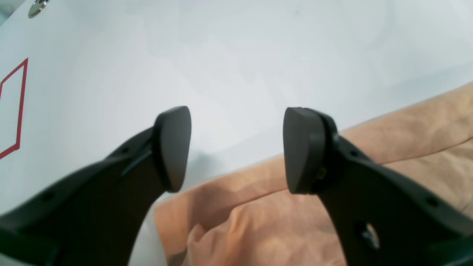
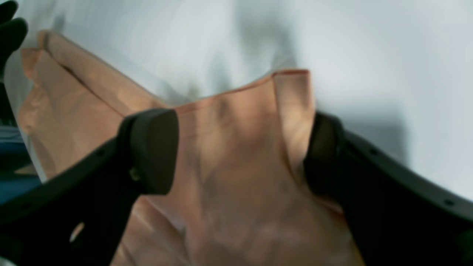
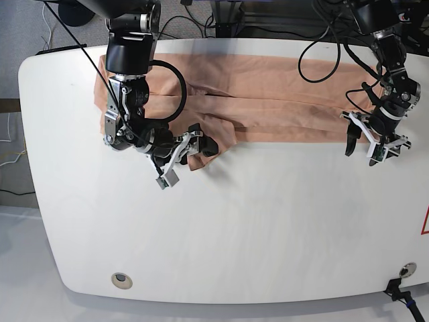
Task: Fold the T-shirt properly
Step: 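Open both grippers and release the folded hem, then grasp the folded shirt's end near the right gripper and lift it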
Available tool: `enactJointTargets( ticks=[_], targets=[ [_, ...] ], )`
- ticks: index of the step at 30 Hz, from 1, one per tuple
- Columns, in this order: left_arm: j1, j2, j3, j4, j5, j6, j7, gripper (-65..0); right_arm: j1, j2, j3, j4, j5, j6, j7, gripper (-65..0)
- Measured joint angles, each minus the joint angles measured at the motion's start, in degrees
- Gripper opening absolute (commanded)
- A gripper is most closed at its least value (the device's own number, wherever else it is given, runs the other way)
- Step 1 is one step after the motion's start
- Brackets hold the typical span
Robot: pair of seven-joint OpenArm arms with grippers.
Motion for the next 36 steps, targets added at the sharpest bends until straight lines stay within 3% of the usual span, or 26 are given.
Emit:
enactJointTargets(
  ticks=[3, 8, 11, 16, 22, 32, 36],
  targets=[
    [-0.02, 0.00, 0.00, 0.00, -0.02, -0.02, -0.02, -27.9, -0.04, 0.09, -0.98, -0.02, -0.20, -0.13, -0.39, -34.6],
    [-0.02, 0.00, 0.00, 0.00, -0.02, -0.02, -0.02, -27.9, -0.31, 0.07, -1.07, -0.15, -1.27, -0.48, -1.73, -64.4],
    [0.00, 0.00, 0.00, 0.00, -0.02, -0.02, -0.02, -27.9, -0.74, 0.07, -1.07, 0.59, -1.79, -0.59, -2.23, -65.0],
    [0.00, 0.07, 0.00, -0.11, -0.02, 0.00, -0.02, -27.9, -1.22, 0.11, -0.94, 9.90, -2.51, -0.66, -12.48, -65.0],
    [0.00, 0.31, 0.00, -0.13, 0.00, -0.02, -0.02, -27.9, -6.47, -0.11, -0.83, 24.04, -1.84, -0.35, -20.39, -65.0],
    [-0.02, 0.33, 0.00, -0.20, 0.00, -0.02, -0.02, -27.9, -18.16, 1.68, -0.81, 31.19, 11.89, -0.37, -21.81, -65.0],
    [0.00, 0.28, 0.00, -0.22, 0.02, -0.02, -0.02, -27.9, -23.56, 1.33, -0.94, 33.44, 14.43, -0.39, -22.10, -65.0]
  ],
)
